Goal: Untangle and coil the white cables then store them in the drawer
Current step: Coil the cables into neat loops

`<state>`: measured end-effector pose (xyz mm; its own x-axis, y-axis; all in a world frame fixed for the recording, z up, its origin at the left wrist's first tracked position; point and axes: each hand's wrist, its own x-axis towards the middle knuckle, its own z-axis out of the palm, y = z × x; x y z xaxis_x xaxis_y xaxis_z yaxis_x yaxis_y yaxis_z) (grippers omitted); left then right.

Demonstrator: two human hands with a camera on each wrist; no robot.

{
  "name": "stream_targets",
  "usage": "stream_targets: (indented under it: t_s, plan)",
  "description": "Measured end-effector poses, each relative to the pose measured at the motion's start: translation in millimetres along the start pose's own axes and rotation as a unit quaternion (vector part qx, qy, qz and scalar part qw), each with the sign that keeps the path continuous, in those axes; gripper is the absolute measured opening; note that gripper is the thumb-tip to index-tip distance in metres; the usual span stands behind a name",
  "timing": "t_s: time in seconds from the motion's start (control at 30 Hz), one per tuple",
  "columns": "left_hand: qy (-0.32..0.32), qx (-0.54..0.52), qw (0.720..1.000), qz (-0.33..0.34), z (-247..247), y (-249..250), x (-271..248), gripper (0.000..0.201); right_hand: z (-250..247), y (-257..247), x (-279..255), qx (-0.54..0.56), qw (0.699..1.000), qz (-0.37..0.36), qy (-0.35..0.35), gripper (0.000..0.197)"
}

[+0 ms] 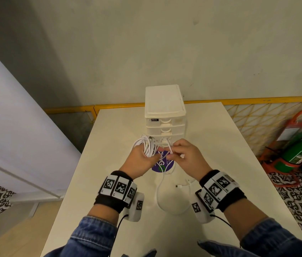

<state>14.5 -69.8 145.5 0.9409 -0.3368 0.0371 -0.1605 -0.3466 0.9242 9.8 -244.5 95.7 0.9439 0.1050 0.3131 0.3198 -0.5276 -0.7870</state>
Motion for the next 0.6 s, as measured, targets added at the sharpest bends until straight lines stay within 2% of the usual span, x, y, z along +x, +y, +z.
stream_targets:
  t_s: [0.03, 0.1, 0.2, 0.3, 0.37, 0.43, 0.6]
  plan:
    - [-0.008, 0.003, 1.000, 0.001, -1.2, 0.3, -0.1, 0.016, 0.6, 1.3, 0.7, -0.004, 0.999, -0.004, 0.046, 0.013]
    - [-0.029, 0.019, 0.999, 0.003, -3.8, 2.6, -0.5, 0.017, 0.6, 2.8, 2.8, 0.026, 0.994, 0.032, 0.105, 0.013]
    - [-0.061, 0.050, 0.997, 0.016, -5.2, 5.4, 0.0, 0.019, 5.0, 1.1, 3.4, 0.152, 0.980, 0.096, 0.084, 0.030]
    - [-0.067, 0.048, 0.997, 0.009, -6.1, 2.8, 0.6, 0.029, 5.0, -1.2, 2.0, 0.232, 0.959, 0.148, 0.067, 0.036]
    - [-0.075, 0.048, 0.996, 0.005, -5.6, -0.9, 0.0, 0.038, 3.6, -0.9, 1.8, 0.229, 0.956, 0.174, 0.063, 0.048]
    - [-0.082, 0.053, 0.995, -0.002, -4.3, -4.6, -0.2, 0.035, 4.0, -1.2, 1.2, 0.215, 0.958, 0.183, 0.052, 0.054]
    - [-0.079, 0.049, 0.996, -0.006, -0.6, -4.4, -1.1, 0.027, 3.3, 16.1, -0.1, 0.078, 0.969, 0.218, 0.084, 0.027]
